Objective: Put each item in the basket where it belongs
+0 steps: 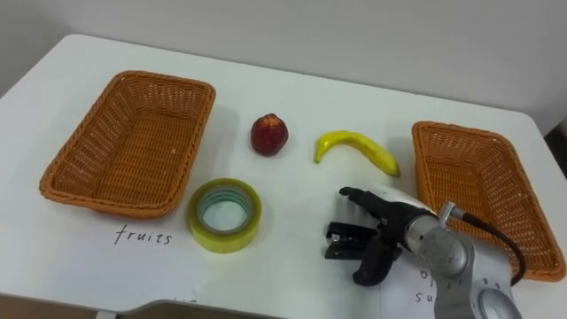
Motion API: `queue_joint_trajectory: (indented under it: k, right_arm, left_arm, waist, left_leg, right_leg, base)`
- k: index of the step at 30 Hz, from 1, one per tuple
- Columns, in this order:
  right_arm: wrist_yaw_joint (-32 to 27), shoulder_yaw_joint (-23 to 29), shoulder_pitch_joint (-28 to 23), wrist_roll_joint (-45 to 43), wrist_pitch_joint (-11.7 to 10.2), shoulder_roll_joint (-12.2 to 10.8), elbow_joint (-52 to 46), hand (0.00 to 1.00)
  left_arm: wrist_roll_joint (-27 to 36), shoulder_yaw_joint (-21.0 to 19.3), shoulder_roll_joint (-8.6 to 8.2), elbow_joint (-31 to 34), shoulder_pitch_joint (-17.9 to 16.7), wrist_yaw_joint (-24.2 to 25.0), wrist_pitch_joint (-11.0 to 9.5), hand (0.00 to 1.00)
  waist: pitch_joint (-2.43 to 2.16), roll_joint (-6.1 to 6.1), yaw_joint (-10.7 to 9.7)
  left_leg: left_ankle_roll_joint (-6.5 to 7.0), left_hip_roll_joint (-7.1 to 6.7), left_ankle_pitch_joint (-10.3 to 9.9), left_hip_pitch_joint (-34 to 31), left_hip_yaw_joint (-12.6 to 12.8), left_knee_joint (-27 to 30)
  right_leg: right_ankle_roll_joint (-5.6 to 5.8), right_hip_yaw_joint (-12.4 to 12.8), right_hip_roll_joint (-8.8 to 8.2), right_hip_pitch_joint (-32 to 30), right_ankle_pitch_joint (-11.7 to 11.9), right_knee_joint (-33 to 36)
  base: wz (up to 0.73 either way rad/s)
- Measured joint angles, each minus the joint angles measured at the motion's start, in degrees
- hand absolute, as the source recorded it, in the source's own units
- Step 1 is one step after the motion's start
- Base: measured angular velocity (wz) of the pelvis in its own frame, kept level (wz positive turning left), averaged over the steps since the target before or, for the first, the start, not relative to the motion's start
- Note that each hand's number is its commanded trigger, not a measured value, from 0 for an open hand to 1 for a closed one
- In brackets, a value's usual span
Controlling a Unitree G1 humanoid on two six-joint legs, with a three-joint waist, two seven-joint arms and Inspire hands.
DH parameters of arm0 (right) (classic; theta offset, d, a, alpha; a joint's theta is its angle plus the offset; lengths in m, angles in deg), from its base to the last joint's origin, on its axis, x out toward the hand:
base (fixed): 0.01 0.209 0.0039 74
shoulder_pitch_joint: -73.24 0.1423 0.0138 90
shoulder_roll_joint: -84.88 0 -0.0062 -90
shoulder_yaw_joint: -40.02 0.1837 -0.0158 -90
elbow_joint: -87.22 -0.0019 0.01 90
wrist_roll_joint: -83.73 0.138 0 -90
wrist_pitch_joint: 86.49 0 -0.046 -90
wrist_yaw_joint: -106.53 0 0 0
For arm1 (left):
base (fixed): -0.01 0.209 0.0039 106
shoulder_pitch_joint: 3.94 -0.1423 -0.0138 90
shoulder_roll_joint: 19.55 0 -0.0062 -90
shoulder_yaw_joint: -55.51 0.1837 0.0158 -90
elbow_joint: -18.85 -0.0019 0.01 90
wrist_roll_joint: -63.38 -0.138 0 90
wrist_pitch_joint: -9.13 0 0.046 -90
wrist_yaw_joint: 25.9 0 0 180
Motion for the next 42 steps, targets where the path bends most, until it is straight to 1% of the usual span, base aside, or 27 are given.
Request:
queue_joint_trajectory:
  k: [3,6,8,12,15,16,17,18,20,21,23,26,28,34,39,42]
  right_arm:
    - [-0.6,-0.2,0.0,0.0,0.2,-0.1,0.1,0.0]
    - [-0.9,-0.5,0.0,-1.6,0.4,-0.8,0.1,0.0]
    - [-1.0,-0.4,0.1,-2.8,0.8,-1.0,0.1,0.0]
    - [-1.4,-0.4,0.2,-4.7,2.5,-1.2,0.2,0.0]
    - [-2.1,-0.3,0.3,-4.8,2.9,-1.4,0.7,0.0]
    - [-2.3,-0.3,0.3,-4.8,2.9,-1.4,0.8,0.36]
    - [-2.4,-0.3,0.3,-4.8,2.9,-1.4,0.8,0.56]
    - [-2.4,-0.3,0.3,-4.8,2.9,-1.5,0.9,1.0]
    - [-2.8,-0.3,0.3,-4.8,3.0,-1.6,1.1,1.0]
    - [-2.8,-0.4,0.3,-4.8,3.4,-2.3,1.1,1.0]
    - [-2.9,-0.6,0.0,-5.9,3.7,-2.5,0.5,1.0]
    - [-5.6,-1.0,-0.2,-7.1,4.0,-3.4,0.7,1.0]
    - [-7.5,-1.0,0.2,-7.7,4.2,-4.7,1.8,1.0]
    - [-10.4,-1.8,0.6,-9.3,4.1,-4.8,3.3,1.0]
    - [-10.4,-1.9,0.5,-8.5,4.0,-4.9,3.3,1.0]
    - [-10.4,-1.7,0.0,-6.3,4.0,-5.0,2.8,1.0]
  left_arm:
    - [0.0,0.0,-0.53,1.4,0.0,0.0,0.0,0.0]
    - [0.0,0.0,-0.78,1.8,0.2,-0.1,0.0,0.0]
    - [0.0,0.0,-0.93,1.8,0.3,-0.2,0.0,0.0]
    - [0.0,0.0,-0.97,2.1,0.3,-0.2,0.0,0.0]
    - [0.0,0.0,-0.98,2.2,0.3,-0.3,0.0,0.0]
    - [0.0,-0.1,-0.99,2.2,0.3,-0.4,0.0,0.0]
    - [0.0,-0.1,-1.0,2.2,0.3,-0.5,0.0,0.0]
    - [0.0,-0.1,-1.06,2.2,0.2,-0.8,0.0,0.0]
    - [0.1,-0.1,-1.08,2.2,0.2,-1.2,0.1,0.0]
    - [0.2,-0.1,-1.08,2.2,0.2,-1.3,0.1,0.0]
    - [0.1,0.0,-1.13,2.2,0.1,-1.3,0.3,0.0]
    - [0.2,0.0,-1.25,2.2,0.2,-1.4,0.4,0.0]
    - [0.2,0.0,-1.39,2.2,0.1,-1.6,0.5,0.0]
    - [0.2,0.0,-1.57,2.2,-0.1,-2.4,0.5,0.0]
    - [0.2,0.0,-1.57,2.2,-0.1,-2.4,0.4,0.0]
    - [0.2,-0.1,-1.57,2.1,-0.2,-2.6,0.4,0.0]
  waist:
    - [0.01,-0.07,0.1]
    - [0.0,-0.07,0.3]
    - [-0.01,-0.07,0.4]
    - [-0.03,-0.06,1.0]
    - [-0.06,-0.07,1.2]
    - [-0.07,-0.08,1.2]
    - [-0.07,-0.08,1.3]
    - [-0.08,-0.08,1.3]
    - [-0.11,-0.09,1.3]
    - [-0.13,-0.1,1.4]
    - [-0.13,-0.1,1.3]
    - [-0.22,0.06,1.2]
    - [-0.35,0.29,1.3]
    - [-0.43,0.42,1.4]
    - [-0.47,0.48,1.3]
    - [-0.47,0.49,1.2]
  left_leg:
    - [0.0,0.0,0.0,0.0,0.2,0.0]
    - [0.0,0.03,0.0,0.0,0.3,0.0]
    - [0.0,0.04,0.0,0.0,0.3,0.0]
    - [-0.01,0.07,0.0,0.0,0.3,-0.1]
    - [-0.01,0.07,0.0,0.1,0.3,0.0]
    - [-0.01,0.07,0.0,0.1,0.3,0.0]
    - [-0.01,0.07,0.0,0.1,0.3,0.0]
    - [-0.01,0.06,0.0,0.1,0.3,0.0]
    - [-0.01,0.07,0.0,0.1,0.3,0.0]
    - [-0.02,0.1,0.0,0.2,0.3,0.1]
    - [-0.03,0.13,0.0,0.2,0.3,0.2]
    - [-0.02,0.07,0.0,0.2,0.3,0.6]
    - [-0.02,0.08,0.0,0.2,0.3,0.8]
    - [-0.15,0.14,0.1,0.1,0.2,0.8]
    - [-0.15,0.13,0.1,0.1,0.2,0.8]
    - [-0.15,0.15,0.1,0.1,0.2,0.8]
  right_leg:
    - [0.0,0.1,0.04,-0.1,0.0,0.0]
    - [0.0,0.3,0.1,-0.1,0.0,0.0]
    - [0.0,0.3,0.1,-0.2,0.0,0.1]
    - [-0.01,0.4,0.12,-0.2,0.0,0.1]
    - [-0.01,0.4,0.12,-0.2,0.0,0.1]
    - [-0.01,0.4,0.11,-0.2,0.0,0.1]
    - [-0.01,0.4,0.11,-0.2,0.0,0.1]
    - [-0.02,0.4,0.1,-0.2,0.0,0.2]
    - [-0.02,0.4,0.11,-0.1,0.0,0.2]
    - [-0.02,0.4,0.12,-0.1,0.0,0.3]
    - [-0.02,0.3,0.13,-0.2,0.0,0.6]
    - [-0.02,0.4,0.04,-0.1,0.0,0.8]
    - [-0.07,0.4,0.03,0.0,0.0,0.9]
    - [-0.2,0.0,0.05,0.0,0.1,0.9]
    - [-0.2,0.0,0.05,0.0,0.1,0.9]
    - [-0.2,0.0,0.05,0.0,0.1,0.9]
  base:
    - [0.0]
    - [0.0]
    - [0.0]
    - [0.0]
    - [0.0]
    - [0.0]
    - [0.0]
    - [0.0]
    - [0.0]
    - [0.0]
    - [0.0]
    - [0.0]
    - [0.0]
    - [0.01]
    - [0.0]
    - [0.0]
